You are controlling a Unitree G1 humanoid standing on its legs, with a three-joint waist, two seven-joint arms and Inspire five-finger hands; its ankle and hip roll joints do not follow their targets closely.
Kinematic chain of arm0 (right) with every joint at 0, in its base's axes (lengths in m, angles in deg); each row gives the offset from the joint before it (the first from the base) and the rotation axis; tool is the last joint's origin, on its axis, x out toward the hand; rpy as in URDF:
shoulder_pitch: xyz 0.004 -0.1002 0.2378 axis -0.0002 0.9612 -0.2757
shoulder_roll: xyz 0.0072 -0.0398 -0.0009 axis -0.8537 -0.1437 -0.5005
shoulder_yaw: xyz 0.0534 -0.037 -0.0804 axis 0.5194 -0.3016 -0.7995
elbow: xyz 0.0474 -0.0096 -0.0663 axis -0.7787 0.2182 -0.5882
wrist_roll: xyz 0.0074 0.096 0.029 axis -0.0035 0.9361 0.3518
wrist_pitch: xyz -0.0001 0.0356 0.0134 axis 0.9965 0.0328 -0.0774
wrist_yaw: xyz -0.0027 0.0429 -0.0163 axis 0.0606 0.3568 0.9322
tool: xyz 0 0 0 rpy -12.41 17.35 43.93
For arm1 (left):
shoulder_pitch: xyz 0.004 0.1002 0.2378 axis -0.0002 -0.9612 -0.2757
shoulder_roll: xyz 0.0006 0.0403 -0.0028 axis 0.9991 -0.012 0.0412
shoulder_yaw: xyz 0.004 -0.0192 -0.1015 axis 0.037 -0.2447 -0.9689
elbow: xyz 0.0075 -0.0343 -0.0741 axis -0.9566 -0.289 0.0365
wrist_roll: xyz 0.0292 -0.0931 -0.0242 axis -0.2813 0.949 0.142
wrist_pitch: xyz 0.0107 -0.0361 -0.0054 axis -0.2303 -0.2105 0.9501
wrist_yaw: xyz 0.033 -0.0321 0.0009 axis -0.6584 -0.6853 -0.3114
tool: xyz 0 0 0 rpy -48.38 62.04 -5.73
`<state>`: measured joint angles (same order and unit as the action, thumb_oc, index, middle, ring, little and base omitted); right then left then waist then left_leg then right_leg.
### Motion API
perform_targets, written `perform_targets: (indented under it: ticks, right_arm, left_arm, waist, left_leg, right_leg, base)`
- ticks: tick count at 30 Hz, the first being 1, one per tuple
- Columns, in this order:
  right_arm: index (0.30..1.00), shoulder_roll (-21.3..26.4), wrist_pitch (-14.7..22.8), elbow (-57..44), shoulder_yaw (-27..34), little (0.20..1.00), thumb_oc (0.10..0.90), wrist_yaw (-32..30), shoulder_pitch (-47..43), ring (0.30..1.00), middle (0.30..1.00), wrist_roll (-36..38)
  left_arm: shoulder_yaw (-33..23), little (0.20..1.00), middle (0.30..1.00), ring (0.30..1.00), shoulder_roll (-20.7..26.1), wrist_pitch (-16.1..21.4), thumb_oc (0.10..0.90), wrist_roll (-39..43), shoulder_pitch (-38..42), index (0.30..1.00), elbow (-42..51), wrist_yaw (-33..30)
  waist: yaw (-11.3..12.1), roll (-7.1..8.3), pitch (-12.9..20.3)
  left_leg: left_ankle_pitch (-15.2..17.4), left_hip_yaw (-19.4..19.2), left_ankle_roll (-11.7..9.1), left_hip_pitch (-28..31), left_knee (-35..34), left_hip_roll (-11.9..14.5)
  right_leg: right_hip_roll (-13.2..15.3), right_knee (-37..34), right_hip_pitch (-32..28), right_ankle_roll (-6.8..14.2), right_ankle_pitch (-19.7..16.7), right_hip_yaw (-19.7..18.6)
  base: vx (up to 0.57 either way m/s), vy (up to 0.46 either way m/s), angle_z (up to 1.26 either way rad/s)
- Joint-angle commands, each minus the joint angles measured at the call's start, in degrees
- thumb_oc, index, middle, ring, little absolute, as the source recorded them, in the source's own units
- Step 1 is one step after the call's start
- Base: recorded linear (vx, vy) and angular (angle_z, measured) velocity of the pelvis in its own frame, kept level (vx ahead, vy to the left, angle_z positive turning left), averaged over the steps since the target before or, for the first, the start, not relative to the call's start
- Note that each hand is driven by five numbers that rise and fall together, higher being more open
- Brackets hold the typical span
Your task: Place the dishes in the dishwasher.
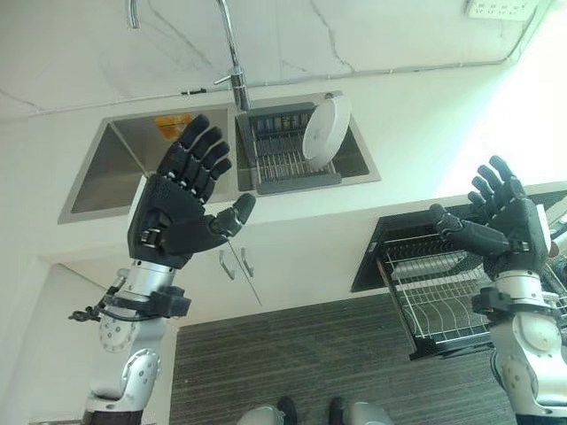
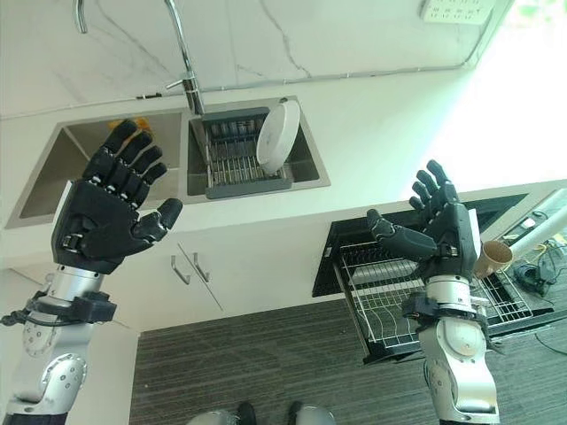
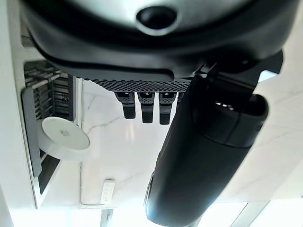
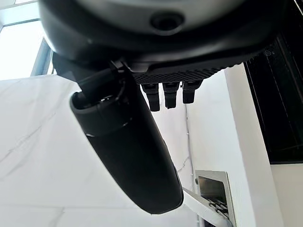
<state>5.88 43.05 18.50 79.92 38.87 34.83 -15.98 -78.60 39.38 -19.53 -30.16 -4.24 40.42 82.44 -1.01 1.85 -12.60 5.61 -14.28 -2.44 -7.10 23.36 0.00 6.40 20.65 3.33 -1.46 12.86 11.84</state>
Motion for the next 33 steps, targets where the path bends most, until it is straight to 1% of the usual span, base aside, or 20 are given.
perform_targets:
  ticks: [1,2,3,5,7,10,12,13,16,18,19,20,21,22,24,26,28,29,32,33]
  right_arm:
    - [0.900,2.91,7.46,-5.46,1.22,0.900,0.800,1.17,-6.67,0.900,0.900,-0.74]
    - [0.900,3.07,8.21,-5.27,0.28,0.900,0.800,1.30,-7.03,0.900,0.900,-0.89]
    - [0.900,3.50,9.23,-5.48,0.75,0.900,0.800,2.16,-6.13,0.900,0.900,0.46]
    - [0.900,3.82,9.76,-5.56,1.24,0.900,0.800,2.37,-5.75,0.900,0.900,1.32]
    - [0.900,4.03,8.75,-6.02,2.13,0.900,0.800,4.39,-5.26,0.900,0.900,3.07]
    - [0.900,4.36,8.21,-5.84,1.87,0.900,0.800,5.97,-5.56,0.900,0.900,4.05]
    - [0.900,3.89,9.38,-5.65,1.28,0.900,0.800,5.39,-6.30,0.900,0.900,4.34]
    - [0.900,3.48,11.32,-5.60,0.91,0.900,0.800,4.93,-6.95,0.900,0.900,4.37]
    - [0.900,2.16,11.94,-5.30,0.45,0.900,0.800,4.19,-8.15,0.900,0.900,2.83]
    - [0.900,1.59,12.30,-5.62,0.62,0.900,0.800,4.18,-7.91,0.900,0.900,2.75]
    - [0.900,0.84,12.34,-5.71,0.92,0.900,0.800,3.88,-7.81,0.900,0.900,3.00]
    - [0.900,0.55,12.24,-5.68,0.98,0.900,0.800,3.89,-7.82,0.900,0.900,3.01]
    - [0.900,0.20,12.26,-5.57,1.10,0.900,0.800,4.02,-7.83,0.900,0.900,3.29]
    - [0.900,-0.11,12.07,-5.53,1.42,0.900,0.800,4.15,-7.76,0.900,0.900,3.72]
    - [0.900,-0.10,12.03,-5.52,2.25,0.900,0.800,3.84,-7.26,0.900,0.900,3.91]
    - [0.900,0.30,12.53,-5.53,3.30,0.900,0.800,3.15,-6.27,0.900,0.900,3.51]
    - [0.900,0.46,12.61,-5.48,3.59,0.900,0.800,3.49,-5.87,0.900,0.900,4.07]
    - [0.900,0.39,12.41,-5.72,3.39,0.900,0.800,3.19,-5.53,0.900,0.900,3.81]
    - [0.900,0.86,10.90,-5.75,3.11,0.900,0.800,2.73,-5.69,0.900,0.900,4.88]
    - [0.900,0.86,10.90,-5.75,3.11,0.900,0.800,2.73,-5.69,0.900,0.900,4.88]
  left_arm:
    - [-1.11,0.900,0.900,0.900,1.24,4.80,0.800,1.31,3.65,0.900,6.31,1.52]
    - [-0.97,0.900,0.900,0.900,1.21,5.47,0.800,0.66,3.51,0.900,6.15,0.24]
    - [-1.12,0.900,0.900,0.900,1.22,5.86,0.800,1.00,3.45,0.900,5.88,-0.18]
    - [-0.97,0.900,0.900,0.900,0.82,6.12,0.800,0.52,3.61,0.900,5.64,-0.19]
    - [-0.64,0.900,0.900,0.900,0.51,6.32,0.800,0.45,4.09,0.900,5.67,-0.09]
    - [-0.41,0.900,0.900,0.900,1.60,6.78,0.800,-0.22,5.75,0.900,5.22,0.29]
    - [0.21,0.900,0.900,0.900,1.99,6.90,0.800,-0.90,6.97,0.900,4.93,0.33]
    - [0.73,0.900,0.900,0.900,2.14,6.92,0.800,-1.18,7.84,0.900,4.81,0.27]
    - [1.40,0.900,0.900,0.900,1.99,6.95,0.800,-1.92,9.48,0.900,4.56,0.98]
    - [1.44,0.900,0.900,0.900,1.66,6.76,0.800,-2.45,9.81,0.900,4.46,1.42]
    - [1.43,0.900,0.900,0.900,1.29,6.54,0.800,-2.66,9.81,0.900,4.56,1.81]
    - [1.40,0.900,0.900,0.900,1.24,6.46,0.800,-2.87,9.86,0.900,4.59,1.77]
    - [1.34,0.900,0.900,0.900,1.27,6.23,0.800,-3.03,9.92,0.900,4.70,1.72]
    - [1.53,0.900,0.900,0.900,1.47,5.67,0.800,-2.67,10.24,0.900,4.85,1.70]
    - [1.71,0.900,0.900,0.900,1.72,5.09,0.800,-2.40,10.55,0.900,4.97,2.16]
    - [2.14,0.900,0.900,0.900,1.71,4.84,0.800,-3.10,10.51,0.900,5.47,2.72]
    - [2.36,0.900,0.900,0.900,1.71,4.86,0.800,-3.71,10.35,0.900,5.72,2.56]
    - [2.95,0.900,0.900,0.900,1.65,4.91,0.800,-4.45,10.29,0.900,6.15,2.12]
    - [3.48,0.900,0.900,0.900,1.84,4.25,0.800,-4.48,10.51,0.900,6.60,1.46]
    - [3.48,0.900,0.900,0.900,1.84,4.25,0.800,-4.48,10.51,0.900,6.60,1.46]
  waist:
    - [0.49,-1.24,3.48]
    - [0.65,-2.49,3.78]
    - [0.53,-2.98,4.27]
    - [0.46,-3.01,4.79]
    - [0.26,-3.20,5.94]
    - [0.12,-3.12,6.82]
    - [0.12,-2.99,6.90]
    - [0.12,-3.11,6.84]
    - [0.08,-3.63,6.37]
    - [-0.16,-3.94,5.74]
    - [-0.36,-3.91,5.36]
    - [-0.33,-3.74,5.36]
    - [-0.30,-3.60,5.37]
    - [-0.30,-3.33,5.36]
    - [-0.84,-3.18,4.95]
    - [-2.14,-2.74,4.10]
    - [-2.54,-2.22,4.01]
    - [-3.20,-1.99,3.92]
    - [-3.25,-1.60,4.16]
    - [-3.25,-1.60,4.16]
  left_leg:
    - [-1.21,-0.78,-1.88,-0.19,-6.17,5.36]
    - [0.62,0.31,-1.86,-3.42,-6.17,6.58]
    - [-0.40,0.97,-2.25,-4.90,-6.17,7.02]
    - [0.82,1.27,-1.97,-5.53,-6.17,7.09]
    - [2.25,0.73,-1.33,-5.05,-6.17,6.42]
    - [4.77,0.81,0.36,-2.65,-6.17,5.20]
    - [5.66,1.39,1.23,-1.70,-6.17,4.50]
    - [6.04,1.94,1.67,-1.15,-6.17,4.19]
    - [6.54,3.65,2.58,-0.11,-6.17,3.55]
    - [6.86,4.53,3.38,0.67,-6.17,2.95]
    - [7.16,5.25,3.82,1.23,-6.17,2.35]
    - [7.25,5.32,3.94,1.24,-6.17,2.10]
    - [7.32,5.53,4.01,1.30,-6.17,1.89]
    - [7.48,5.83,4.05,1.44,-6.17,1.66]
    - [7.98,6.66,3.90,2.18,-6.17,1.78]
    - [9.05,7.28,3.67,3.25,-6.17,1.76]
    - [9.55,7.43,3.70,3.62,-6.17,1.40]
    - [10.11,7.82,4.11,4.03,-6.17,1.26]
    - [10.38,7.86,4.15,4.47,-6.17,1.14]
    - [10.38,7.86,4.15,4.47,-6.17,1.14]
  right_leg:
    - [-2.24,-3.46,-2.94,4.25,0.93,-0.06]
    - [-2.93,-3.46,-3.18,4.79,1.54,0.04]
    - [-3.22,-3.46,-3.59,4.83,2.08,0.04]
    - [-3.16,-3.46,-3.84,4.92,2.61,0.10]
    - [-2.43,-3.46,-3.72,5.61,2.48,1.22]
    - [-1.40,-3.46,-4.74,6.55,2.25,2.84]
    - [-0.94,-3.46,-5.33,7.30,0.27,3.81]
    - [-0.93,-3.46,-5.77,7.72,-1.48,4.43]
    - [-2.26,-2.31,-6.82,8.97,-6.02,5.74]
    - [-1.57,5.72,-4.66,9.70,-8.12,5.68]
    - [-0.73,10.59,-1.99,9.71,-9.05,4.72]
    - [-0.31,11.65,-1.10,9.65,-9.02,4.46]
    - [-0.10,10.81,-0.81,9.37,-8.64,4.28]
    - [-0.01,7.58,-0.81,9.08,-8.03,4.28]
    - [-0.45,1.91,-1.19,8.65,-8.39,4.10]
    - [0.10,-3.46,0.21,8.72,-8.89,1.74]
    - [0.82,-3.46,1.58,8.97,-8.67,0.04]
    - [0.34,-3.46,2.58,9.52,-9.58,-1.95]
    - [-0.10,-3.46,2.20,9.28,-6.90,-2.66]
    - [-0.10,-3.46,2.20,9.28,-6.90,-2.66]
  base:
    - [0.13,0.210,0.04]
    - [0.17,0.244,-0.09]
    - [0.19,0.259,-0.21]
    - [0.13,0.214,-0.38]
    - [0.16,0.281,-0.33]
    - [0.15,0.241,-0.08]
    - [0.11,0.197,0.16]
    - [0.11,0.186,0.29]
    - [0.15,0.218,0.38]
    - [0.11,0.194,0.35]
    - [0.09,0.154,0.16]
    - [0.09,0.099,0.05]
    - [0.09,0.015,0.03]
    - [0.12,-0.033,0.02]
    - [0.10,-0.079,-0.02]
    - [0.08,-0.171,0.05]
    - [0.07,-0.167,0.46]
    - [0.09,-0.160,0.53]
    - [0.09,-0.169,0.31]
    - [0.11,-0.216,0.21]
